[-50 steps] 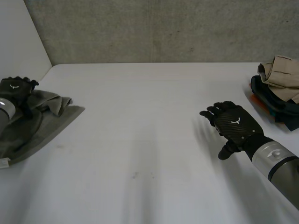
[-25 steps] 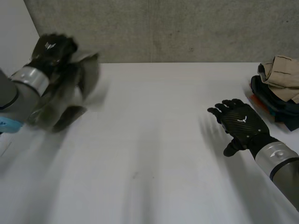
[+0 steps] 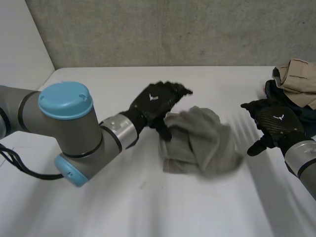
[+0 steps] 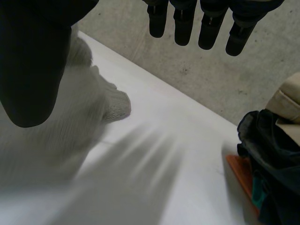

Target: Fold the laundry.

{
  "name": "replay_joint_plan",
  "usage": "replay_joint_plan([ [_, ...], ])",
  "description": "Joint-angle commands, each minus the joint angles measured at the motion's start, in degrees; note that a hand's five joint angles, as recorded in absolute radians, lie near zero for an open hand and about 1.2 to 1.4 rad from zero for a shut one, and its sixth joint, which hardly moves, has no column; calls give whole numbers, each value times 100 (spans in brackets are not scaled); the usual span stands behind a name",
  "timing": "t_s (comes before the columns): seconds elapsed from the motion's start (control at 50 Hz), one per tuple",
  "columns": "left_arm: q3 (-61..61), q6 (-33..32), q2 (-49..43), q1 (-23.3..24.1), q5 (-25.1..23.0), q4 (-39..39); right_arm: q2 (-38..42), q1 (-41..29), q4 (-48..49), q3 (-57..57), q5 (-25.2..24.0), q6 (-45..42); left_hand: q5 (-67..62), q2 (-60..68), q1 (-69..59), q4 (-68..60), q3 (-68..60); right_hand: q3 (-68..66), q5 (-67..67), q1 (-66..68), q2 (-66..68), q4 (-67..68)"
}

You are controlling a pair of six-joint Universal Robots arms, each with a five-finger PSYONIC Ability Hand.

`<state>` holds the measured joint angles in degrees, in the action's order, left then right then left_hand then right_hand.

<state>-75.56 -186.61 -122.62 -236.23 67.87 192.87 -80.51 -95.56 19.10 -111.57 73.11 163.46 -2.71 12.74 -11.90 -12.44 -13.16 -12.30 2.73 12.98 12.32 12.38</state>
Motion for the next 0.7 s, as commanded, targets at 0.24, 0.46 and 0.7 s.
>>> replay_joint_plan([
  [0.24,-1364,617,1196,-494,499,-689,-185,72,-2322,557,-60,-122,-253,250,-334,-281,-208,230,-273,-298,-232,-238],
  [0.46,-1963,653,1091,-354,455,-707,52,-103,-1753,223,-192,-613,-1063,1060,-1144,-1090,-1018,-1275,1232,1207,1273,1267],
  [0.7,-1217,670,11,-28,499,-627,343,-244,-1717,179,-184,-1405,-1113,1110,-1193,-1140,-1068,-1276,1232,1207,1273,1267],
])
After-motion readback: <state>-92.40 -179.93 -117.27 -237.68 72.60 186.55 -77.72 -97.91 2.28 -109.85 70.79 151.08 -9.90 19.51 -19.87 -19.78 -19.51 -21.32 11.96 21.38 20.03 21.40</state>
